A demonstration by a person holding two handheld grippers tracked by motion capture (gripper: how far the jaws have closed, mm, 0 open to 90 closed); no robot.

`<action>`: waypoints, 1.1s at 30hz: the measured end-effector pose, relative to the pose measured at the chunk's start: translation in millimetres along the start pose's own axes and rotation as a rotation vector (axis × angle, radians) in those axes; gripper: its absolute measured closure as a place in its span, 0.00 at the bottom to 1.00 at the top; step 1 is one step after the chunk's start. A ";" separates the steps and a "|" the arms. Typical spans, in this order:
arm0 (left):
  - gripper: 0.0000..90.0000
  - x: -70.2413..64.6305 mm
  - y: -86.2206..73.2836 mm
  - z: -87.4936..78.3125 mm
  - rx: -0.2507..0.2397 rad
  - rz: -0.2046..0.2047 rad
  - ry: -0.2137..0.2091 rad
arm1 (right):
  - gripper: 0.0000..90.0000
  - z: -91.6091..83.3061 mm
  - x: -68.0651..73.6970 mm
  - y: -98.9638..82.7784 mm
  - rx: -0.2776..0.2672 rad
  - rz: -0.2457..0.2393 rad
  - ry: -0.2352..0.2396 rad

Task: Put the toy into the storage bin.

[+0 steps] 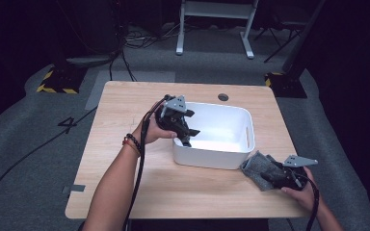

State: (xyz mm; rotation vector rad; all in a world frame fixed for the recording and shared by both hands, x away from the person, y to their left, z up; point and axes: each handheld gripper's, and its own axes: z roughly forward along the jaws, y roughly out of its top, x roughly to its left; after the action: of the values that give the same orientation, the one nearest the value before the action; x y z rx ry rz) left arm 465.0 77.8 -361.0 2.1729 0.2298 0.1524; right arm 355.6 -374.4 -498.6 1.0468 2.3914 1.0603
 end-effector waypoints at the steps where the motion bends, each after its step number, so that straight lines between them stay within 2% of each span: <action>1: 0.27 0.4 -1.9 0.2 -0.001 -0.005 -0.002 | 0.31 0.0 0.0 0.0 0.000 0.001 0.001; 13: 0.27 2.6 -14.0 8.0 -0.003 -0.042 -0.044 | 0.31 0.2 -0.1 -0.3 -0.003 0.001 0.002; 16: 0.27 1.9 -15.1 10.2 0.004 -0.045 -0.043 | 0.31 0.2 -0.2 -0.4 -0.003 0.001 0.002; 20: 0.27 1.6 -16.4 12.5 0.029 -0.046 -0.040 | 0.31 0.2 -0.4 -0.5 -0.003 0.002 0.002; 28: 0.26 -0.2 -16.6 15.4 0.064 -0.079 -0.049 | 0.31 0.3 -0.4 -0.4 -0.003 0.002 0.003; 31: 0.26 -2.6 -15.7 18.6 0.102 -0.066 -0.063 | 0.31 0.3 -0.5 -0.5 -0.003 0.002 0.003; 33: 0.27 -4.0 -13.7 15.9 0.066 -0.070 -0.055 | 0.31 0.3 -0.4 -0.5 -0.003 0.002 0.003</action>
State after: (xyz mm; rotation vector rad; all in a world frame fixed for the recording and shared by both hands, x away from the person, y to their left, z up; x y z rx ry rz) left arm 462.6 72.0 -381.4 2.2276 0.2827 0.0461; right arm 355.8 -374.8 -499.2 1.0481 2.3905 1.0664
